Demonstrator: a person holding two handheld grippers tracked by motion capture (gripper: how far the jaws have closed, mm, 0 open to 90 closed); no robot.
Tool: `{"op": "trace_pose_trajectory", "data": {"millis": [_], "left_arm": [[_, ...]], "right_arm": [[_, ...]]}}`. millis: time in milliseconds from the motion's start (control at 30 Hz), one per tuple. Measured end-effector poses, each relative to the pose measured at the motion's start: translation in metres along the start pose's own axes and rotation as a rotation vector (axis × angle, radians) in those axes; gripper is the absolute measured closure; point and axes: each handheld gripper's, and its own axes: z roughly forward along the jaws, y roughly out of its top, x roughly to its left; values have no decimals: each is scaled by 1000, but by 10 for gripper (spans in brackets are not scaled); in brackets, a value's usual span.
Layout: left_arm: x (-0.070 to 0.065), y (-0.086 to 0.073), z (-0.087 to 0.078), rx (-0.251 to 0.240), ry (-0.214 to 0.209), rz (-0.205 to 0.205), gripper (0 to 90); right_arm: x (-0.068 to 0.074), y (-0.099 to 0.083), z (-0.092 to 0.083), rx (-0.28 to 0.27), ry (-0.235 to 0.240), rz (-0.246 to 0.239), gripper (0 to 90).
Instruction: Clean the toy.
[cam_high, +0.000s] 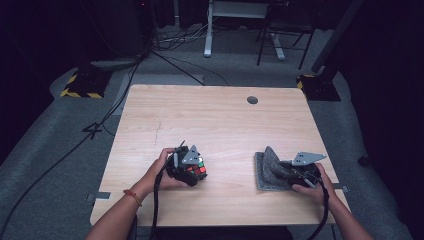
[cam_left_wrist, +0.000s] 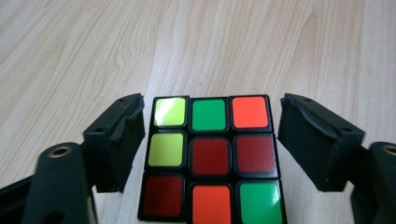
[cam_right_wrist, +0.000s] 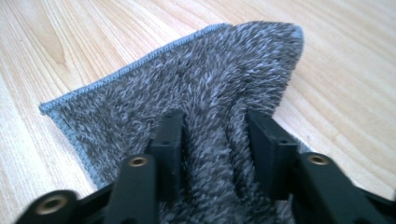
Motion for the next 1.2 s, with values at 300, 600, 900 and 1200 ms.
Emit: {"op": "trace_pose_trajectory", "data": {"millis": [300, 600, 900, 1200], "left_arm": [[-6, -12, -19, -8, 90, -23, 159], [-6, -30, -36, 32, 146, -37, 158], [-5, -56, -47, 60, 169, -57, 164], [0, -86, -42, 111, 185, -97, 168]], "right_arm": [[2, 4, -17, -33, -59, -7, 320], [1, -4, -38, -30, -90, -5, 299], [-9, -33, -55, -7, -149, 38, 284], [-20, -66, -61, 13, -187, 117, 281]]}}
